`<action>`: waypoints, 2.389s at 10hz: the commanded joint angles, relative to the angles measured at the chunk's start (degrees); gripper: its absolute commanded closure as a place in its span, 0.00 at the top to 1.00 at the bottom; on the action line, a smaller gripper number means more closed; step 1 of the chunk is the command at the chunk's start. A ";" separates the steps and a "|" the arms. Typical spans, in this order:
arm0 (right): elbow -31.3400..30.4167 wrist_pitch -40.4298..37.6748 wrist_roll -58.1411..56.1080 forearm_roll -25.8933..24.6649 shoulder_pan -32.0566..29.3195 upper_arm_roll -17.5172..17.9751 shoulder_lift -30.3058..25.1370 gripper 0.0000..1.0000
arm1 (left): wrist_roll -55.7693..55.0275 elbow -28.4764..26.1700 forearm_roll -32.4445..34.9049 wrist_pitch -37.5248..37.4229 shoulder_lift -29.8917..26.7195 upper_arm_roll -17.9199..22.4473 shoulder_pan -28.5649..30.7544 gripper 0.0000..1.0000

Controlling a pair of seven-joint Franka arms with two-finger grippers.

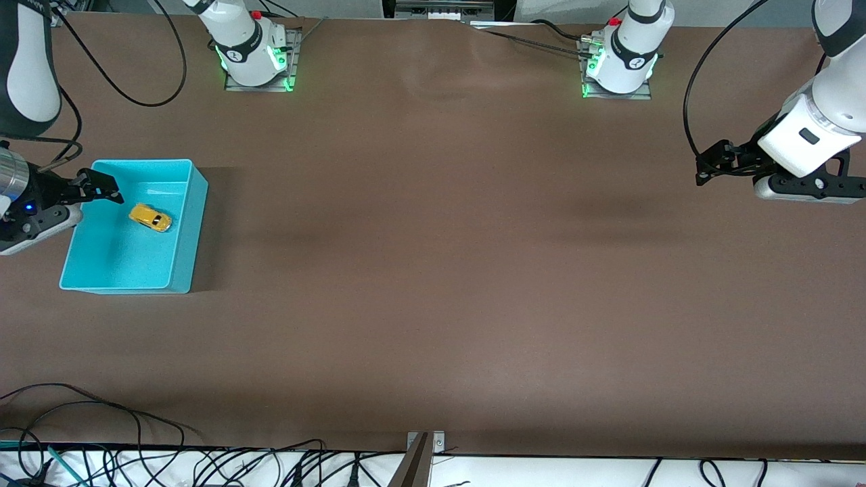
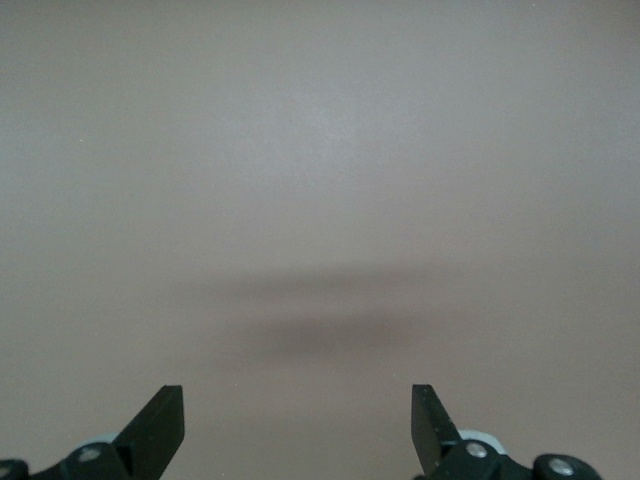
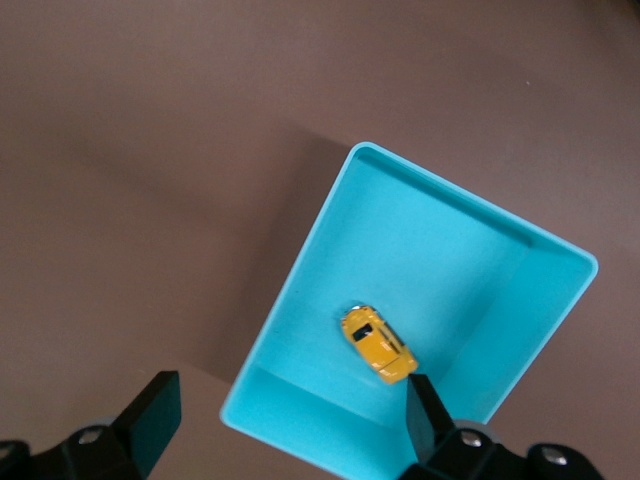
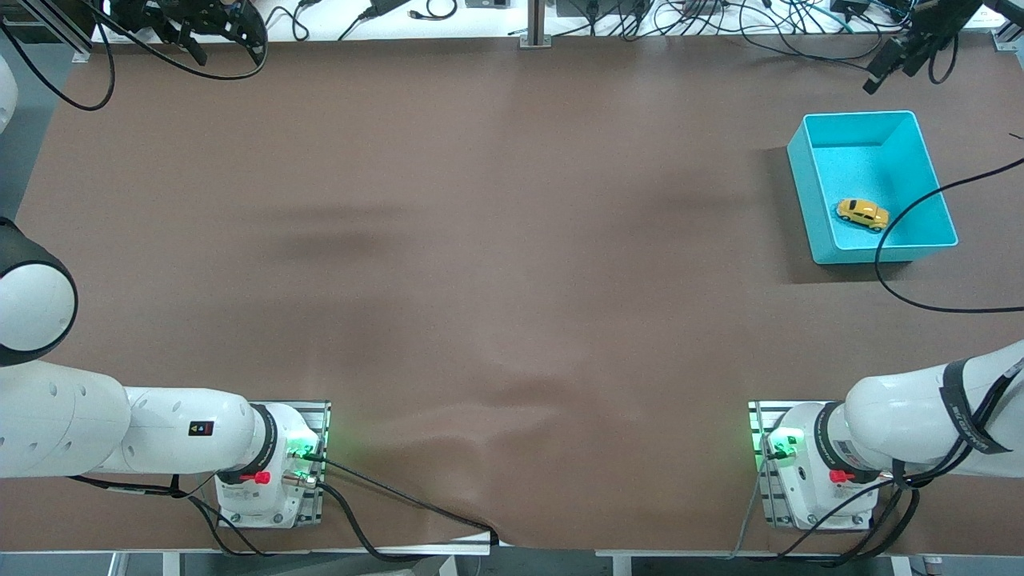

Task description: Wind up and store yellow beetle car

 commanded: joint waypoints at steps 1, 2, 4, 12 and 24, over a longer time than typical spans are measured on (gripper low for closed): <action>4.19 -4.84 11.18 0.28 -0.37 2.87 -1.11 1.00 | -0.30 1.65 0.95 -0.49 0.84 0.09 -0.30 1.00; 4.11 -6.25 16.08 0.37 -0.37 4.27 -2.25 1.00 | -0.30 1.65 0.95 -0.49 0.84 0.09 -0.30 1.00; 3.93 -7.67 22.18 -0.77 -0.37 6.48 -3.49 1.00 | -0.30 1.65 0.95 -0.49 0.84 0.09 -0.30 1.00; 0.96 -8.73 26.77 -1.92 2.87 4.65 -6.92 1.00 | -0.30 1.65 0.95 -0.49 0.84 0.09 -0.30 1.00; -0.28 -7.05 26.77 1.86 9.12 -2.66 -7.62 1.00 | -0.30 1.65 0.95 -0.49 0.84 0.09 -0.30 1.00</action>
